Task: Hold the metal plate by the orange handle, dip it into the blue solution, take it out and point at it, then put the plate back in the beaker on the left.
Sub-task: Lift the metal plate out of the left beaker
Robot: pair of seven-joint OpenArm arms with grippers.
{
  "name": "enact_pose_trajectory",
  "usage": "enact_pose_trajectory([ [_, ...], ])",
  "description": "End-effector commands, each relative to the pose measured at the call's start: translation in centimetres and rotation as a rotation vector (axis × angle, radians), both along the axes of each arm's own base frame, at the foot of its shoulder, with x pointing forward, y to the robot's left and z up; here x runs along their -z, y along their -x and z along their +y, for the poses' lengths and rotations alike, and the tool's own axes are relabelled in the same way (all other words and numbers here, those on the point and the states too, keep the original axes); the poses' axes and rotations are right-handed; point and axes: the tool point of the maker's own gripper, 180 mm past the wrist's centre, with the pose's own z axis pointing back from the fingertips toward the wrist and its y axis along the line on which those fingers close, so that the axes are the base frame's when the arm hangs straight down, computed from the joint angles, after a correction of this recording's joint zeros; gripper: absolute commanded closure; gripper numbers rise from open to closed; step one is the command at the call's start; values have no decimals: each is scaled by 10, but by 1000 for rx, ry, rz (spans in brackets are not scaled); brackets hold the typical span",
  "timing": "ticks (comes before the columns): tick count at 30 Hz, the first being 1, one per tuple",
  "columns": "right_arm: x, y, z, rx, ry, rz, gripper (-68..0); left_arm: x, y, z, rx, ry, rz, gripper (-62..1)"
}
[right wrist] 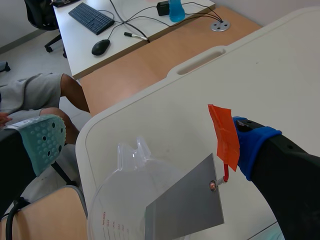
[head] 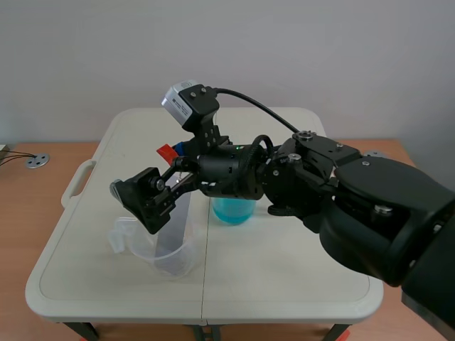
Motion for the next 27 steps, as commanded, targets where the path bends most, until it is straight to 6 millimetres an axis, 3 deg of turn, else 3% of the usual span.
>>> enact_pose_trajectory([
  [1, -13, -7, 2, 4, -21, -28, -663, -2, 1, -4, -4, 11, -4, -32],
  [5, -13, -8, 1, 11, -19, -27, -653, -2, 1, -4, -4, 11, -4, -32],
  [10, -11, -8, 1, 10, -13, -24, -519, -2, 1, -4, -4, 11, -4, -32],
  [27, -14, -13, 0, 45, -34, -17, -241, -2, 1, -4, -4, 11, -4, -32],
])
